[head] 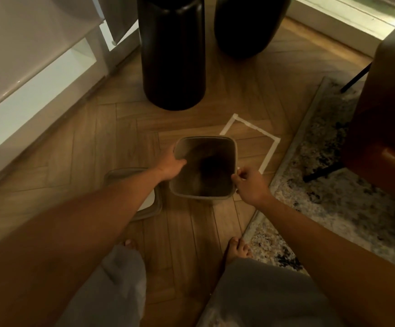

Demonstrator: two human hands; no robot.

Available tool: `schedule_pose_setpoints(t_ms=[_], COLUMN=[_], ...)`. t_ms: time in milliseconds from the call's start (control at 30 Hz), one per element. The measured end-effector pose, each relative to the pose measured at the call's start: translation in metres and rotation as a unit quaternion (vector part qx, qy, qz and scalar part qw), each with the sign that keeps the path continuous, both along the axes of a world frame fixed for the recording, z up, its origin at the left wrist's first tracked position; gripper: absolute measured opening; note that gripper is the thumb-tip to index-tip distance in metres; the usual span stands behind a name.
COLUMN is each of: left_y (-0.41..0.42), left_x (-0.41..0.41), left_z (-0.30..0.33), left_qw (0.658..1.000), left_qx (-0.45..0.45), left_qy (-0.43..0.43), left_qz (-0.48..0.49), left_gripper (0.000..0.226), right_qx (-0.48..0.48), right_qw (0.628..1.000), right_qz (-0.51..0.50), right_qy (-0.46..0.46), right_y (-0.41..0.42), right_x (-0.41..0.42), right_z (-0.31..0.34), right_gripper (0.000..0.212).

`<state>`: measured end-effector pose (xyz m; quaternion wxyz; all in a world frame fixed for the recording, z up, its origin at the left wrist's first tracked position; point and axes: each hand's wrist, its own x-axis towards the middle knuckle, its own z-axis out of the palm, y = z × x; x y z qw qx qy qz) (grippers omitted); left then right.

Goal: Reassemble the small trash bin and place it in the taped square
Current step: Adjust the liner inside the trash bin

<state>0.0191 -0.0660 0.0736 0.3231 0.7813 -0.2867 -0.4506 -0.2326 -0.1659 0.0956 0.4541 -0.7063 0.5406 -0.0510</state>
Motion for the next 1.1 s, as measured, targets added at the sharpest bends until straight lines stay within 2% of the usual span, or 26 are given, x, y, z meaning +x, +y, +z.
schedule_pose_setpoints(t_ms=[100, 200, 367, 533, 833, 900, 967, 1033, 1100], left_y=[-0.007, -0.01, -0.009, -0.011, -0.008, -0.009, -0.011, -0.011, -0.006], left_x=[0.001, -0.005, -0.023, -0.036, -0.04, -0.041, -0.04, -0.037, -0.028], left_z=[0.012, 0.02, 0.016, 0.018, 0.022, 0.024, 0.028, 0.032, 0.036], left_qw=[1.0, 1.0, 0.999, 0.996, 0.992, 0.99, 0.988, 0.986, 0.986], left_qx=[-0.007, -0.004, -0.01, -0.009, -0.001, 0.003, 0.008, 0.012, 0.015], left_qy=[0.001, -0.007, 0.005, 0.006, 0.009, 0.01, 0.012, 0.008, -0.016], left_qz=[-0.011, -0.026, -0.045, -0.084, -0.129, -0.141, -0.154, -0.165, -0.164], left_gripper=[0.061, 0.064, 0.063, 0.072, 0.08, 0.079, 0.075, 0.069, 0.065], right_qx=[0.038, 0.058, 0.024, -0.045, -0.054, -0.042, -0.041, -0.065, -0.087], right_qw=[0.999, 0.997, 0.988, 0.952, 0.908, 0.902, 0.89, 0.879, 0.886], right_qz=[-0.025, -0.013, 0.075, 0.199, 0.273, 0.282, 0.299, 0.307, 0.289], right_qy=[0.017, 0.039, 0.131, 0.228, 0.313, 0.323, 0.342, 0.359, 0.353], right_y=[-0.002, 0.0, 0.003, 0.0, -0.009, -0.013, -0.016, -0.02, -0.024], right_x=[-0.01, -0.018, -0.035, -0.048, -0.049, -0.049, -0.046, -0.037, -0.019], right_z=[0.0, -0.001, -0.003, 0.0, 0.007, 0.012, 0.021, 0.033, 0.048], right_gripper=[0.012, 0.019, 0.039, 0.055, 0.054, 0.049, 0.035, 0.039, 0.039])
